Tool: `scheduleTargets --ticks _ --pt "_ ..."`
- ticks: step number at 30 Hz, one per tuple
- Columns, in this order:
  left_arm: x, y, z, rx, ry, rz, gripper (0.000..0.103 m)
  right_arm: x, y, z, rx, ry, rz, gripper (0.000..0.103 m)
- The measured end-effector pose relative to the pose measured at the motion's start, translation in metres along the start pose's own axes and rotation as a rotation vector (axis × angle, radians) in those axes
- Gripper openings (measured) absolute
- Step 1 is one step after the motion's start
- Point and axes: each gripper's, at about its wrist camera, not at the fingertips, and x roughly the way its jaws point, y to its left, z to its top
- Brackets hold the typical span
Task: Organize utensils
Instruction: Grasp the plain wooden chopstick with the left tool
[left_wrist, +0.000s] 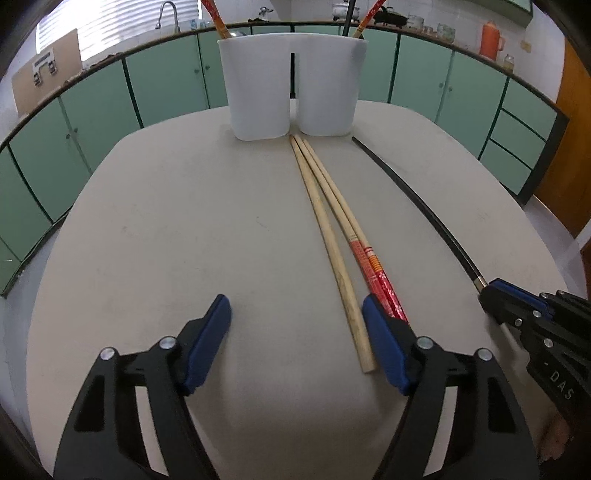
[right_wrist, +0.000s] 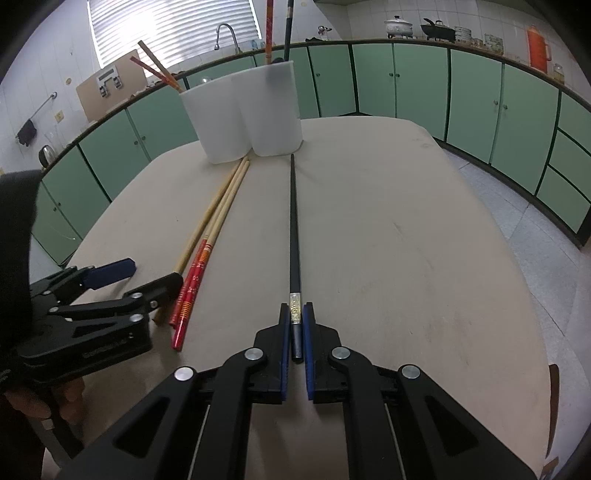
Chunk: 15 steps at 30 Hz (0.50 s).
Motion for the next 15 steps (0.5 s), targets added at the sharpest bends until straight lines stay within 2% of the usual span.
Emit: scheduleTargets --ticks 4,9,12,15 --pt "-0.005 0.009 -0.002 -0.029 -0.008 -0.022 0.05 0.0 0.0 0.0 0.0 0.0 0.002 0.007" --pt "-0.009 0.024 -0.006 -0.051 -0.009 -0.007 0.01 0.0 0.0 0.0 -0.003 0.0 0.001 0.007" --pt "-0.011 0.036 -0.007 -0.078 -0.005 0.0 0.009 0.0 -0.002 0.0 -0.005 0.001 0.0 0.007" --pt "-0.015 0.044 -0.011 -0.083 -0.003 0.041 0.008 0.0 -0.001 0.0 -0.005 0.001 -0.001 0.007"
